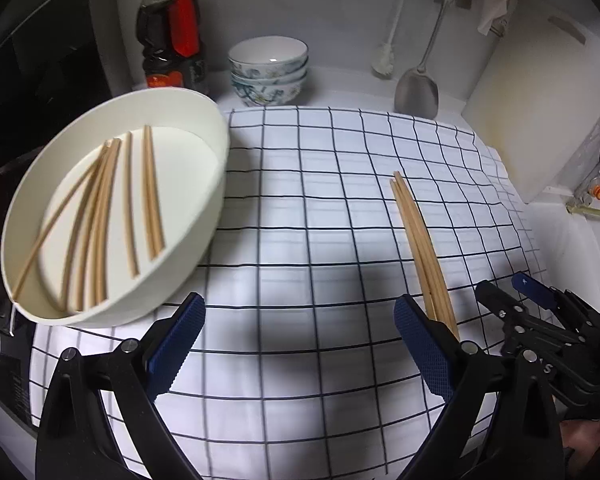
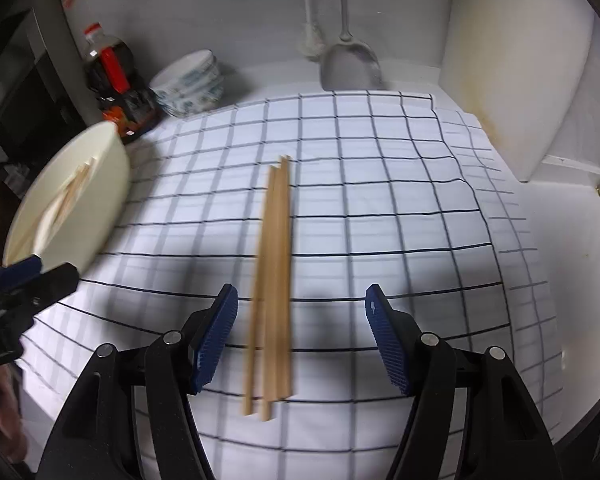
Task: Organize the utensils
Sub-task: 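Move both tools back over the last chopsticks on the cloth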
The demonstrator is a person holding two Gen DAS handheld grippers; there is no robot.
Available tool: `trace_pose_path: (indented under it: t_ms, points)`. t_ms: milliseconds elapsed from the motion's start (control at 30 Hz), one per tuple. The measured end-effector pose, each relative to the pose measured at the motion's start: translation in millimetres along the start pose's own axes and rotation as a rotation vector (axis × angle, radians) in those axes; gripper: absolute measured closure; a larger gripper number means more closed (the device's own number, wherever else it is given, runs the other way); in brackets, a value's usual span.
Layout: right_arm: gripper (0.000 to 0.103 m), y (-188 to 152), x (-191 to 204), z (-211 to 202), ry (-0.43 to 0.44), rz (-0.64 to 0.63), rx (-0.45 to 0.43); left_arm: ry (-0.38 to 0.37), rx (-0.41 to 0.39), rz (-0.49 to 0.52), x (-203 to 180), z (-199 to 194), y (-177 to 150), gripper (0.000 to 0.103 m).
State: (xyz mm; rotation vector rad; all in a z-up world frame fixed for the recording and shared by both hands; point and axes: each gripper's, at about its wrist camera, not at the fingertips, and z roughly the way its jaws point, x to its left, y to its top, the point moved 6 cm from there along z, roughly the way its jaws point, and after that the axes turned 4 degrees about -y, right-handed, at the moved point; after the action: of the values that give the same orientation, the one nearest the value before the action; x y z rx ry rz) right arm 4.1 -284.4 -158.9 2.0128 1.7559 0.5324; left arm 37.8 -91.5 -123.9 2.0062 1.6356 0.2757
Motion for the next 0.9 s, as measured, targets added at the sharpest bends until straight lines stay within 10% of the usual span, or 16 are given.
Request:
trace_pose_path:
  t_ms: [900]
  points:
    - [0.04,-12,0,53,-0.033,-0.165,-0.026,0.015,0.065,-0.003,-31,67,-18,0.009]
